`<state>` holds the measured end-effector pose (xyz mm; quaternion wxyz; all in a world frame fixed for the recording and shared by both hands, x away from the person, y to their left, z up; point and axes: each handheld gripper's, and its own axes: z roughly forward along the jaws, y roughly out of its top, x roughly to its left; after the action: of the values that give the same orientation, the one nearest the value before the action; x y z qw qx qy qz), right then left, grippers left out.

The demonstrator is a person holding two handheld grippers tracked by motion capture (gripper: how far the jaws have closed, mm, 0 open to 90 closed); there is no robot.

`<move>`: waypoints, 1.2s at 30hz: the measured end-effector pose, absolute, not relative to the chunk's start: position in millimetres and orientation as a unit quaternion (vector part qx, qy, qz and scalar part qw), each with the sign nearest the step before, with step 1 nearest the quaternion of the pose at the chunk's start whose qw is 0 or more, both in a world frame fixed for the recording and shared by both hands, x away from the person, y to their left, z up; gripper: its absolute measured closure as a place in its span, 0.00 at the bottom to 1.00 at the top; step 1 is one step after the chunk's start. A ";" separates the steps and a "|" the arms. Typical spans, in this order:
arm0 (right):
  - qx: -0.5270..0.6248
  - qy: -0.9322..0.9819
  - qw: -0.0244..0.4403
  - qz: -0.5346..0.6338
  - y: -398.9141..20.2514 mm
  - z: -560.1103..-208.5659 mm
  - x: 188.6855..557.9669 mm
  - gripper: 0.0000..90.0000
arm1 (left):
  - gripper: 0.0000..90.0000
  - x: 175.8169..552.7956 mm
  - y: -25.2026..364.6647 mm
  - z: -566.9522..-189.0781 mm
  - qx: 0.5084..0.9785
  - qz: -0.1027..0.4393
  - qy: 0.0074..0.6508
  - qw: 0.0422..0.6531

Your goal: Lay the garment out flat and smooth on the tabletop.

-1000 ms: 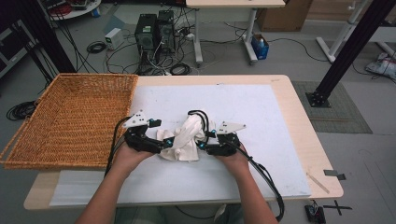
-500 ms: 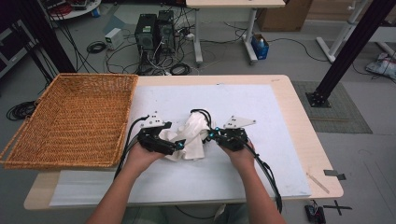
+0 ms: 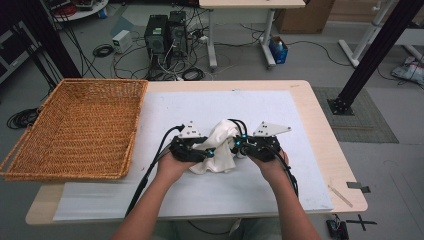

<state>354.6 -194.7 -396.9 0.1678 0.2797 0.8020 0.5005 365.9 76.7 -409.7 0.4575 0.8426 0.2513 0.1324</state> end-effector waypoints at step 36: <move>0.336 0.800 0.212 0.450 -231.4 -384.5 348.0 0.45 | 0.32 356.6 154.2 -385.1 0.773 0.177 0.325 0.515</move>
<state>348.0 -231.4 -384.5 0.2120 0.3359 0.7998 0.4500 356.6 154.2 -385.1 0.5154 0.7727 0.3254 0.1774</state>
